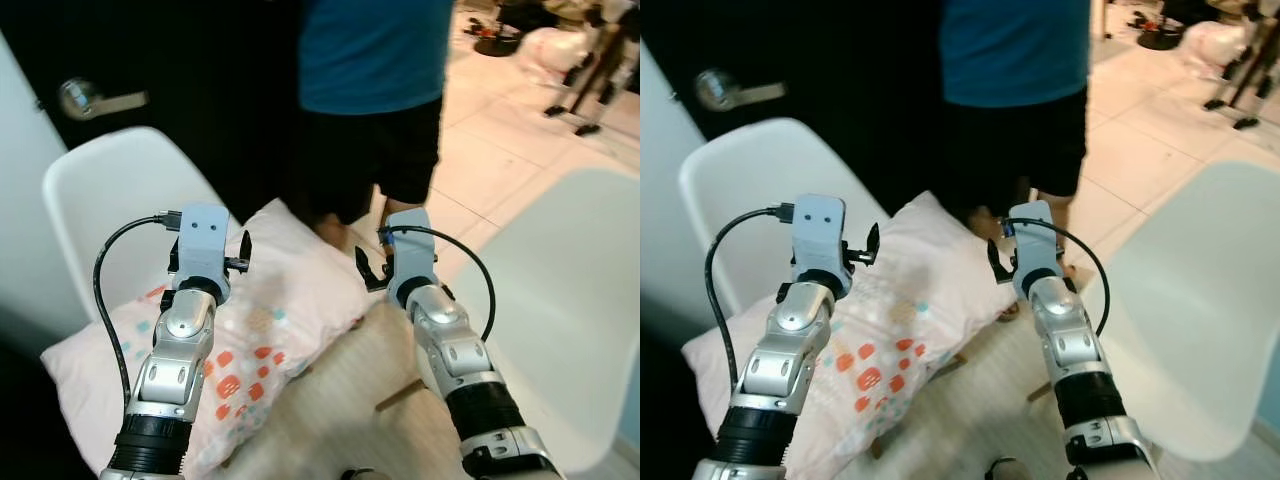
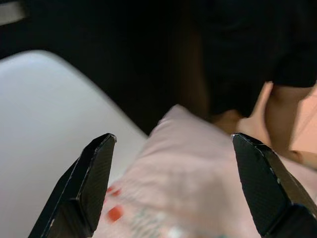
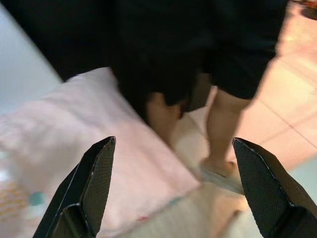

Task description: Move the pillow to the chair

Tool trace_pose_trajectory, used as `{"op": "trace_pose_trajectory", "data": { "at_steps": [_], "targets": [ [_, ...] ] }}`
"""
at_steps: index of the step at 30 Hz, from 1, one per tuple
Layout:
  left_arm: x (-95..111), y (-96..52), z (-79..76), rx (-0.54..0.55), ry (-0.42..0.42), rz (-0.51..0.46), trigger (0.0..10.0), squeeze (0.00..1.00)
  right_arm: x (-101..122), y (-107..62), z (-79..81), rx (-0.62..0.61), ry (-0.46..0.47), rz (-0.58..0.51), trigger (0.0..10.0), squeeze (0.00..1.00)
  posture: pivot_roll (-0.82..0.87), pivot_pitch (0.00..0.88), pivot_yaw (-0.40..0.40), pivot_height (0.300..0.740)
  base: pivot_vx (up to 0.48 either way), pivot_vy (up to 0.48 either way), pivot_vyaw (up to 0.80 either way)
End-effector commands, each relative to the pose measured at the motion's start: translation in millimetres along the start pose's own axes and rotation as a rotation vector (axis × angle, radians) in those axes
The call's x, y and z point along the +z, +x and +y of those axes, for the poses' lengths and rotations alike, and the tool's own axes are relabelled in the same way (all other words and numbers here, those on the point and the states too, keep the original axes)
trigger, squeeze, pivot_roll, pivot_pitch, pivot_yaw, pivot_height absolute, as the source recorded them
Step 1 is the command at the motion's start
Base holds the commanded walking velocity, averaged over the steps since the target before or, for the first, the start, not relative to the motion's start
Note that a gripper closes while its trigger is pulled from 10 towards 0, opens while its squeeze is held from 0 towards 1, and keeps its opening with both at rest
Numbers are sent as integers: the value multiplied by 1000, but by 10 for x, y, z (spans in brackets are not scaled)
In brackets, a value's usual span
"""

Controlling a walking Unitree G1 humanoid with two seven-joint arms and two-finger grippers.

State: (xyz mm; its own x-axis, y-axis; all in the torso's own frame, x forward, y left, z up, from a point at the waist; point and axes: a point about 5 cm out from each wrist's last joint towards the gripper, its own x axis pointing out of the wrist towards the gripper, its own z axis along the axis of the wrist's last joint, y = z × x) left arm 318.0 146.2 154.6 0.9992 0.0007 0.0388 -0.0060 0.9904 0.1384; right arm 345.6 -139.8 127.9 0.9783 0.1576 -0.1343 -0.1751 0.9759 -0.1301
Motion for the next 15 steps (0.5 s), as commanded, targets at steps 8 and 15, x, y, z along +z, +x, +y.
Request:
{"op": "trace_pose_trajectory", "data": {
  "at_steps": [8, 15],
  "targets": [
    [-87, -30, 20, 10, -2, 26, 10000, 0, -15, -29, -27, -12, -9, 29, 10000, 0, -2, 101, 0, 740, 0, 0, -800],
    [-99, -34, 2, 7, -6, 31, 10000, 0, -37, -42, -62, -30, -10, 46, 10000, 0, -6, 110, -4, 740, 0, 0, -800]
  ]
}}
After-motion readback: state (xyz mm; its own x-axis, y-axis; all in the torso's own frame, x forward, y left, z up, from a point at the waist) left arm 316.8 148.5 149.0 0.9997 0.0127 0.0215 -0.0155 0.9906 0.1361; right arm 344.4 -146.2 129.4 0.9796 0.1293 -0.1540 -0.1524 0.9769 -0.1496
